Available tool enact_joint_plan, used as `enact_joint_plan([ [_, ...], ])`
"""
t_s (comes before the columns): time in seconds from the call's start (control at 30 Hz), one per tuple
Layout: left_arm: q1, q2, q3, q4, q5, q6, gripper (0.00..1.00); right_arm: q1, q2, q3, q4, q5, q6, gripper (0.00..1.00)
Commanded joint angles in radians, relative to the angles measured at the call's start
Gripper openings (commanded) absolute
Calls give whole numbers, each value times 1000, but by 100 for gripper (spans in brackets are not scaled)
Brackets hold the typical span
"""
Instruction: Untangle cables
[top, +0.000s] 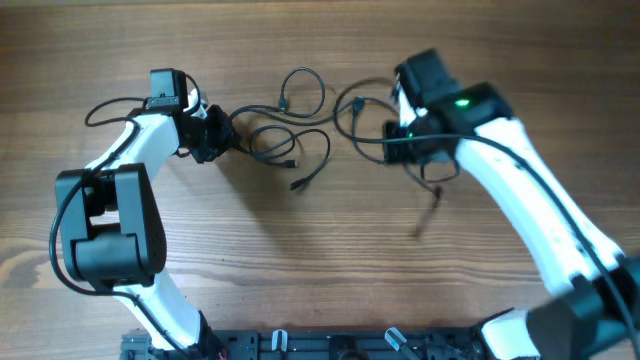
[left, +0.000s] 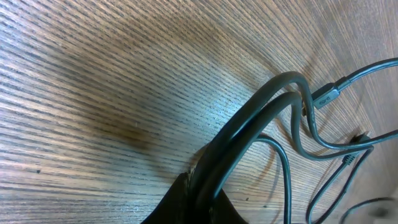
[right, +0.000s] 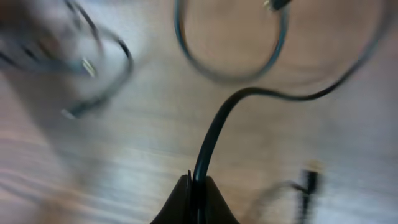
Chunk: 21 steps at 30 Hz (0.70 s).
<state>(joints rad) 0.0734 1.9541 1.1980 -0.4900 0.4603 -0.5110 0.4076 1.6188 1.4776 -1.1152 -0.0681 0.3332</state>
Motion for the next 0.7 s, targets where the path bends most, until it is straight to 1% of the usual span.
enact_joint_plan([
  [0.0, 1, -16, 12, 3, -9, -3, 11, -3, -83, 128, 3, 283, -24, 4],
  [0.1, 1, -16, 12, 3, -9, -3, 11, -3, -124, 177, 37, 514, -23, 4],
  [0.23, 1, -16, 12, 3, -9, -3, 11, -3, -169, 179, 162, 860, -28, 4],
  [0.27, 1, -16, 12, 3, -9, -3, 11, -3, -172, 179, 204, 945, -51, 4],
  [0.33, 1, -16, 12, 3, -9, -3, 11, -5, -171, 178, 320, 1101, -156, 4],
  [0.4, 1, -16, 12, 3, -9, -3, 11, -14, -164, 178, 419, 1154, -283, 4],
  [0.47, 1, -16, 12, 3, -9, -3, 11, -47, -151, 178, 538, 1153, -470, 4],
  [0.6, 1, -16, 12, 3, -9, -3, 11, -138, -125, 177, 657, 1152, -657, 4],
  [0.67, 1, -16, 12, 3, -9, -3, 11, -187, -114, 177, 675, 1140, -710, 4],
])
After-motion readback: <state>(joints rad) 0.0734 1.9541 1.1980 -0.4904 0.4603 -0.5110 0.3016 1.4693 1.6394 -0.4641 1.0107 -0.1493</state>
